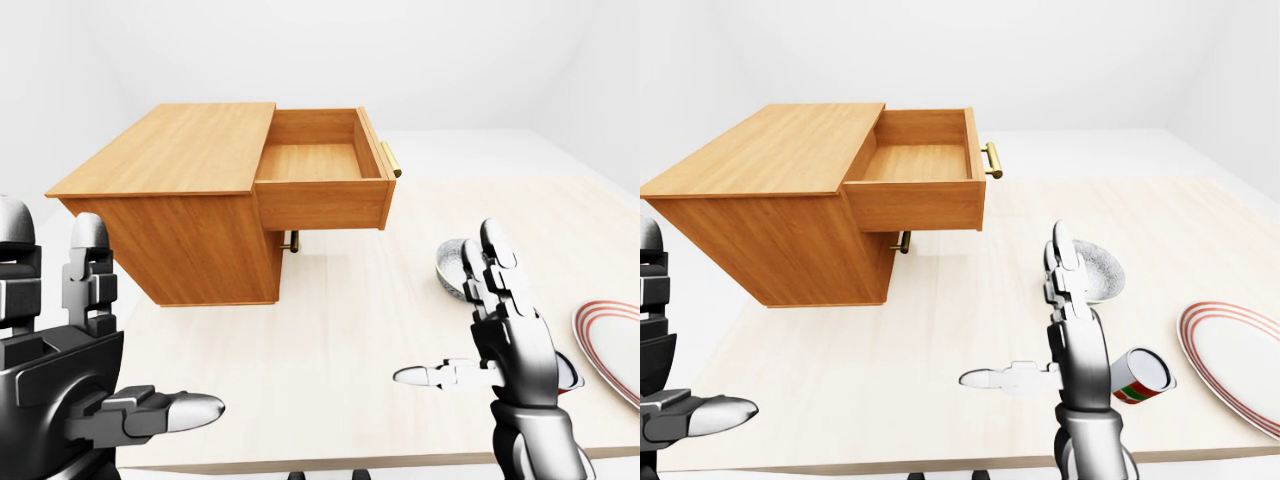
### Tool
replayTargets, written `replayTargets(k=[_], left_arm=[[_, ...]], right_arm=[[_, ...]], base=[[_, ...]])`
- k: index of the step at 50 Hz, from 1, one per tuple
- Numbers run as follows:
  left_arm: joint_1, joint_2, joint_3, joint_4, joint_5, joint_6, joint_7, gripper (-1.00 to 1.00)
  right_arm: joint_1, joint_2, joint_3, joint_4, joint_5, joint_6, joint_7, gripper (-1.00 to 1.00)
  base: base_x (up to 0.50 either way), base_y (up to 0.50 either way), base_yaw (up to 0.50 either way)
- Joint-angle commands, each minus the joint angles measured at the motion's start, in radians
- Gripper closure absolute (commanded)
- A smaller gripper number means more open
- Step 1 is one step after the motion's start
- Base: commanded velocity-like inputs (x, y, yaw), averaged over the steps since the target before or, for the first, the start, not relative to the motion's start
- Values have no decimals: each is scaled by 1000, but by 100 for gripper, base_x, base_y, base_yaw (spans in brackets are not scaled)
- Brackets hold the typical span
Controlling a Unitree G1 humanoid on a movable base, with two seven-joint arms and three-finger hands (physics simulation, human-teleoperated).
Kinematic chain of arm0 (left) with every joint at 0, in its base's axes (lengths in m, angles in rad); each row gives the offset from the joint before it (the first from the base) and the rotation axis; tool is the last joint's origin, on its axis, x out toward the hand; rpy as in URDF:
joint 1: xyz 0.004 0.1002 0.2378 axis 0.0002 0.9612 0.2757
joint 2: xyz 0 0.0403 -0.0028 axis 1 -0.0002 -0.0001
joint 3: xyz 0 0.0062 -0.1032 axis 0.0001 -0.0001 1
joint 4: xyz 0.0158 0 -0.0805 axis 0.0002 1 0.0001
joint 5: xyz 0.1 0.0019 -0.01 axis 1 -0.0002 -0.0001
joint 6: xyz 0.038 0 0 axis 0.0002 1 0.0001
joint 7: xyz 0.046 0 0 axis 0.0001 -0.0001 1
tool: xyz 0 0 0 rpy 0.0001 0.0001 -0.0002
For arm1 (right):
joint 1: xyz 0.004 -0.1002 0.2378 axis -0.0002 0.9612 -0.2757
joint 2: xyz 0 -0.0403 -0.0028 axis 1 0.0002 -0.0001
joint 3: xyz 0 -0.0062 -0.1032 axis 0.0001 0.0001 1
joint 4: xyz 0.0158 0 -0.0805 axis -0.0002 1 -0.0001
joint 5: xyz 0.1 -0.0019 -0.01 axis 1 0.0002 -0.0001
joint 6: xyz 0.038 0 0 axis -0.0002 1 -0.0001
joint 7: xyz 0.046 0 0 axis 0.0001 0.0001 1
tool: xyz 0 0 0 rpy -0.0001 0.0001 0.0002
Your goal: Put the ketchup in the top drawer of the cabinet.
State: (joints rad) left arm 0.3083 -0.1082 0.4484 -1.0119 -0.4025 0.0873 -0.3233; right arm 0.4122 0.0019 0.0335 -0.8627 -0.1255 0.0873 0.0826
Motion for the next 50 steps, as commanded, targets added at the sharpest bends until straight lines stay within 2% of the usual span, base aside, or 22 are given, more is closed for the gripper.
replayTargets(k=[1, 6, 10, 14, 19, 24, 26, 30, 33, 39, 45, 50], left_arm=[[2, -3, 1, -3, 1, 0, -4, -100], [1, -2, 2, 0, 0, 0, -4, -100], [-8, 2, -6, 11, 8, 0, 2, -100], [0, -1, -26, 19, 25, 0, 1, -100], [9, -2, -35, 17, 32, 0, -1, -100], [5, 0, -34, 24, 33, 0, -1, -100], [4, 1, -29, 26, 30, 0, 0, -100], [5, -1, -36, 27, 38, 0, -1, -100], [9, -3, -47, 32, 47, 0, -1, -100], [1, 5, -21, 21, 22, 0, 4, -100], [-8, 7, -7, 20, 15, 0, 7, -100], [-7, 6, -10, 25, 20, 0, 6, -100]], right_arm=[[6, 3, -11, -2, 51, 0, 14, -98], [7, 8, -20, -5, 58, 0, 8, -98], [54, 12, -30, -58, 82, 0, 23, -98], [93, 26, -80, -77, 119, 0, 63, -99], [128, 71, -210, -182, 125, 0, 174, -98], [181, 67, -349, -184, 207, 0, 245, -98], [228, 36, -421, -184, 305, 0, 252, -98], [252, 9, -496, -184, 347, 0, 266, -98], [260, 9, -550, -184, 367, 0, 305, -98], [250, 33, -764, -184, 462, 0, 421, -98], [160, 100, -914, -184, 336, 0, 616, -98], [67, 100, -1055, -184, 300, 0, 616, -98]], base=[[50, 0, 0], [18, 0, 0], [0, 0, 0], [0, 0, 0], [0, 0, 0], [0, 0, 0], [0, 0, 0], [0, 0, 0], [0, 0, 0], [0, 0, 0], [0, 0, 0], [0, 0, 0]])
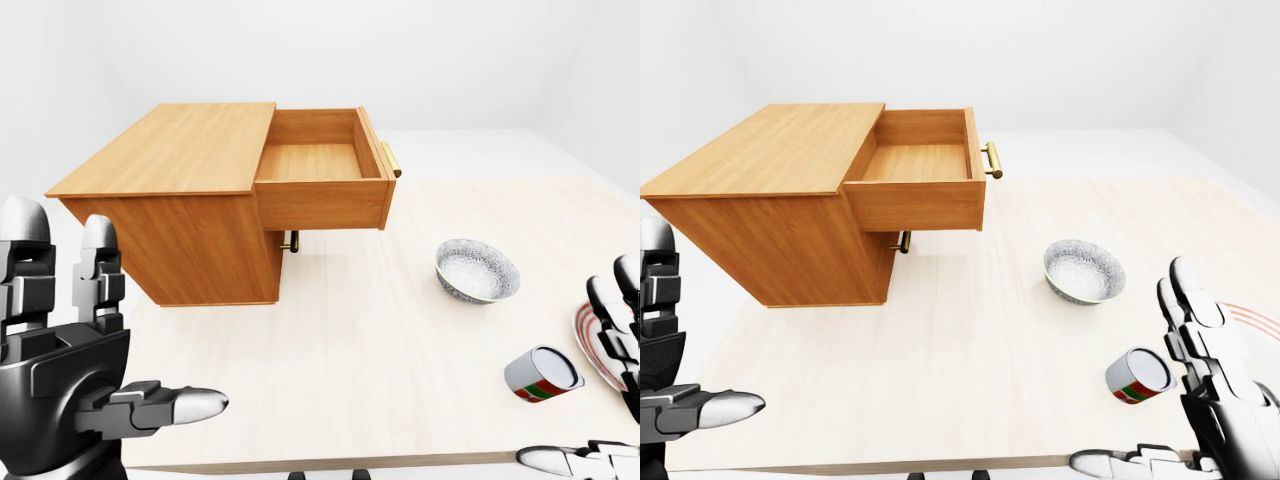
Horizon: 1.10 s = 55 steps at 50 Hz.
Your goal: Put the ketchup in the top drawer of the cabinet.
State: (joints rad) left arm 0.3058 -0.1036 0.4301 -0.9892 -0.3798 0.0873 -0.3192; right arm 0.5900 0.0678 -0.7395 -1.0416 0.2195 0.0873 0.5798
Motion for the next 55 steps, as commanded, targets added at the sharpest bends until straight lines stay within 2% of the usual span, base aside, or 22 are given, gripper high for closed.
replayTargets(k=[1, 6, 10, 22, 46, 55], left_arm=[[-4, 1, 7, 1, -2, 0, 2, -100], [-5, 2, -2, 5, 6, 0, 4, -100], [-3, 1, -2, 4, 5, 0, 3, -100], [-1, 1, -9, 11, 14, 0, 3, -100], [-4, 2, -2, 14, 11, 0, 5, -100], [-3, 1, -14, 22, 22, 0, 4, -100]], right_arm=[[-125, 39, -300, -5, -55, 0, 118, -98], [-183, 73, -388, -6, -120, 0, 118, -98], [-230, 71, -439, 7, -176, 0, 118, -98], [-248, 20, -525, 133, -227, 0, 118, -98], [-211, 9, -515, 361, -356, 0, 118, -98], [-213, -21, -476, 468, -438, 0, 118, -98]], base=[[0, 0, 0], [0, 0, 0], [0, 0, 0], [0, 0, 0], [0, 0, 0], [0, 0, 0]])
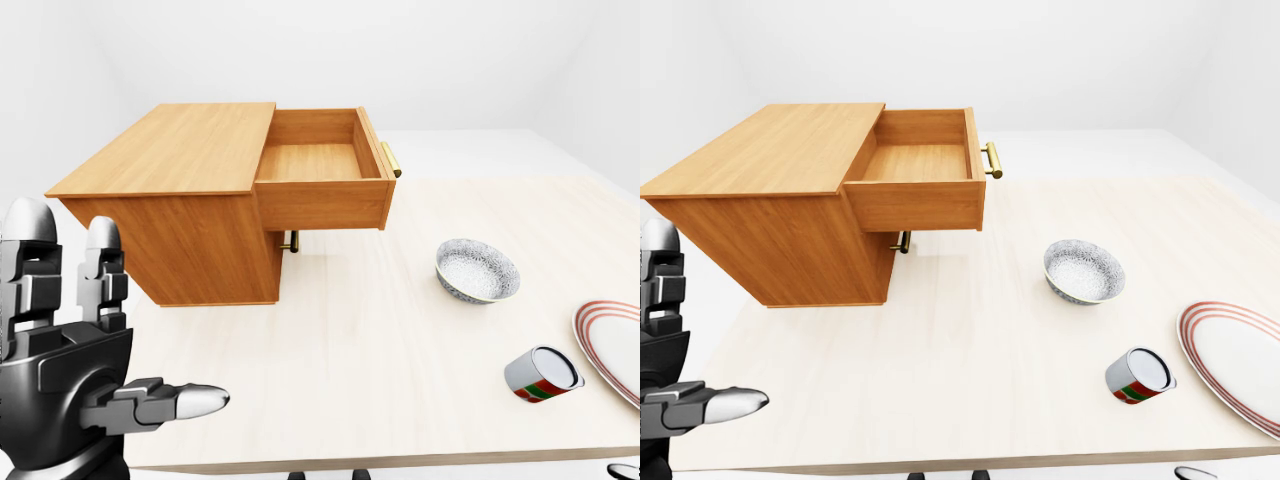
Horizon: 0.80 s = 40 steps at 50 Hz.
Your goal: Put the ketchup in the top drawer of the cabinet.
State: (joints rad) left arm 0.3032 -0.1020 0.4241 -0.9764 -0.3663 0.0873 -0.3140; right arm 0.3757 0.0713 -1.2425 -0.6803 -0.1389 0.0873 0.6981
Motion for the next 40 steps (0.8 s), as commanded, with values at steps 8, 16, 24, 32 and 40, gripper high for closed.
replayTargets(k=[8, 16, 24, 32, 40], left_arm=[[-2, 2, -11, 15, 9, 0, 1, -100], [-6, 6, -12, 18, 12, 0, 6, -100], [-4, 6, -16, 20, 13, 0, 6, -100], [-7, 9, -12, 22, 10, 0, 9, -100], [-1, 6, -18, 19, 16, 0, 6, -100]], right_arm=[[-14, -56, 79, 139, -133, 0, 0, -98], [-45, -123, 155, 191, -211, 0, 0, -98], [-59, -160, 196, 209, -248, 0, 0, -99], [-71, -192, 200, 227, -268, 0, 0, -98], [-78, -201, 210, 185, -304, 0, 0, -98]], base=[[0, 0, 0], [0, 0, 0], [0, 0, 0], [0, 0, 0], [0, 0, 0]])
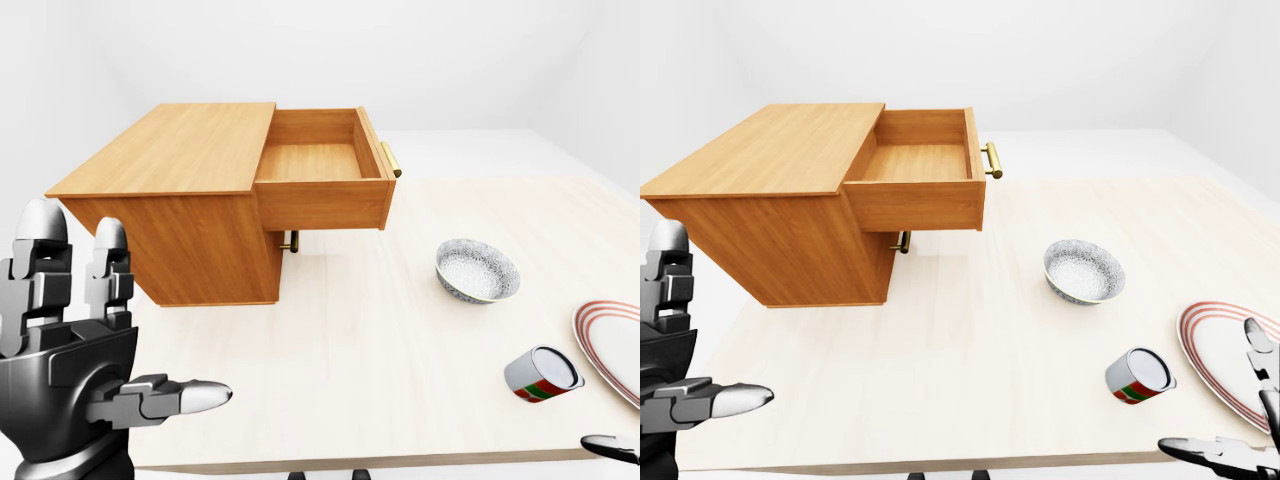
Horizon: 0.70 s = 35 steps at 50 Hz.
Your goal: Put the ketchup in the top drawer of the cabinet.
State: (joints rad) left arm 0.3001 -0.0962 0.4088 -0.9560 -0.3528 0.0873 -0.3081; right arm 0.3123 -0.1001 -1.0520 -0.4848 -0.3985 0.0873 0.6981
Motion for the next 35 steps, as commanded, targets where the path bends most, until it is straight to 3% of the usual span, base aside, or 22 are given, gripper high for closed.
replayTargets(k=[1, 35], left_arm=[[2, 0, -1, -2, 1, 0, -1, -100], [-3, 5, -17, 15, 12, 0, 9, -100]], right_arm=[[-16, -30, 20, -13, -46, 0, 0, -98], [-52, -99, 101, 121, -126, 0, 0, -98]], base=[[0, 0, 0], [0, 0, 0]])
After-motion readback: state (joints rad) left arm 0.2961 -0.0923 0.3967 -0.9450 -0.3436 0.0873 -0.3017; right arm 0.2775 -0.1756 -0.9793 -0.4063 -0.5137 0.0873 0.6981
